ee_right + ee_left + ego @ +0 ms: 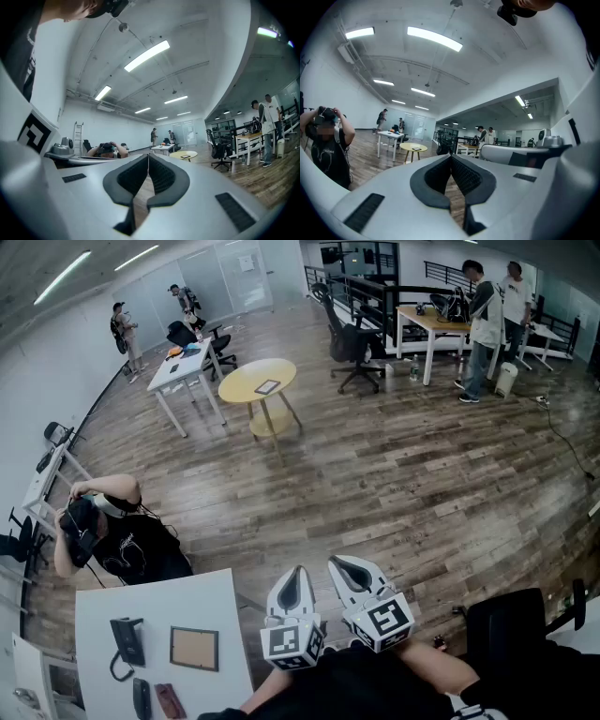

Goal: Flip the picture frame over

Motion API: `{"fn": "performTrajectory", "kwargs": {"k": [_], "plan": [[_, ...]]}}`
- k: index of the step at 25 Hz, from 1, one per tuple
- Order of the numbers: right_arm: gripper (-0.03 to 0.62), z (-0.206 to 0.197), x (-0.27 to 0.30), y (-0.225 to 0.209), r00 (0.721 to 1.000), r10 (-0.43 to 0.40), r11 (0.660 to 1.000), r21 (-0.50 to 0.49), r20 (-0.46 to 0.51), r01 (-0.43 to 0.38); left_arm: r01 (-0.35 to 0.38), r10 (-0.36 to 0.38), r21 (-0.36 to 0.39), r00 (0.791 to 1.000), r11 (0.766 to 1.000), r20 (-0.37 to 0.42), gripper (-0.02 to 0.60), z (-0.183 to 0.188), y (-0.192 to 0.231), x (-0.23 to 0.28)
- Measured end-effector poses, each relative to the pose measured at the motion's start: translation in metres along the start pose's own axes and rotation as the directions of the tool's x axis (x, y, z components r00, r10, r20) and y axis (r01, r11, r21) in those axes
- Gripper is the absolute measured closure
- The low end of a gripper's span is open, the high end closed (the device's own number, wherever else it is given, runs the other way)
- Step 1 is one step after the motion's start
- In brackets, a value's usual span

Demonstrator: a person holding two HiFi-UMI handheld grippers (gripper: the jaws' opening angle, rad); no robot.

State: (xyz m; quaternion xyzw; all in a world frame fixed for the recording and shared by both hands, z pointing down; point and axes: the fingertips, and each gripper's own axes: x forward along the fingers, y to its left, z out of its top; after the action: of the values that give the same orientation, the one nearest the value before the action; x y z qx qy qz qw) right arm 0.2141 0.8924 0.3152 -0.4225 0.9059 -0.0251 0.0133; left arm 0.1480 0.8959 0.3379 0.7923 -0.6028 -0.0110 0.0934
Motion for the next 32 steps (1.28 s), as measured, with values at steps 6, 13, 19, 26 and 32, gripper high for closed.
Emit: {"fn": "performTrajectory", "kwargs": {"k": [6, 13, 19, 26, 32], "plan": [[0.574, -0.005, 0.013, 0.004, 1.0, 0.003, 1.0, 0.02, -0.005, -0.002, -0.003, 0.003, 0.007, 1.0, 1.0, -0.012, 0.558, -0.002, 0.012, 0.003], [0.574, -0.007, 0.017, 0.006, 1.0, -0.005, 0.999, 0.043, -0.003, 0.005, 0.011, -0.011, 0.006, 1.0, 1.0, -0.021, 0.559, -0.004, 0.017, 0.003], [0.574, -0.012, 0.025, 0.011, 1.0, -0.014, 0.998, 0.054, -0.01, 0.014, 0.015, -0.015, 0.002, 1.0, 1.0, -0.022, 0.558, -0.006, 0.032, 0.002], [0.574, -0.023, 0.034, 0.016, 0.999, -0.037, 0.998, 0.049, 0.006, 0.037, -0.002, 0.002, 0.014, 1.0, 1.0, -0.002, 0.558, -0.007, 0.067, 0.0], [0.574, -0.036, 0.047, 0.008, 0.997, -0.071, 0.994, 0.084, -0.027, 0.073, -0.017, 0.017, 0.011, 0.999, 1.0, -0.028, 0.558, -0.014, 0.083, 0.008]]}}
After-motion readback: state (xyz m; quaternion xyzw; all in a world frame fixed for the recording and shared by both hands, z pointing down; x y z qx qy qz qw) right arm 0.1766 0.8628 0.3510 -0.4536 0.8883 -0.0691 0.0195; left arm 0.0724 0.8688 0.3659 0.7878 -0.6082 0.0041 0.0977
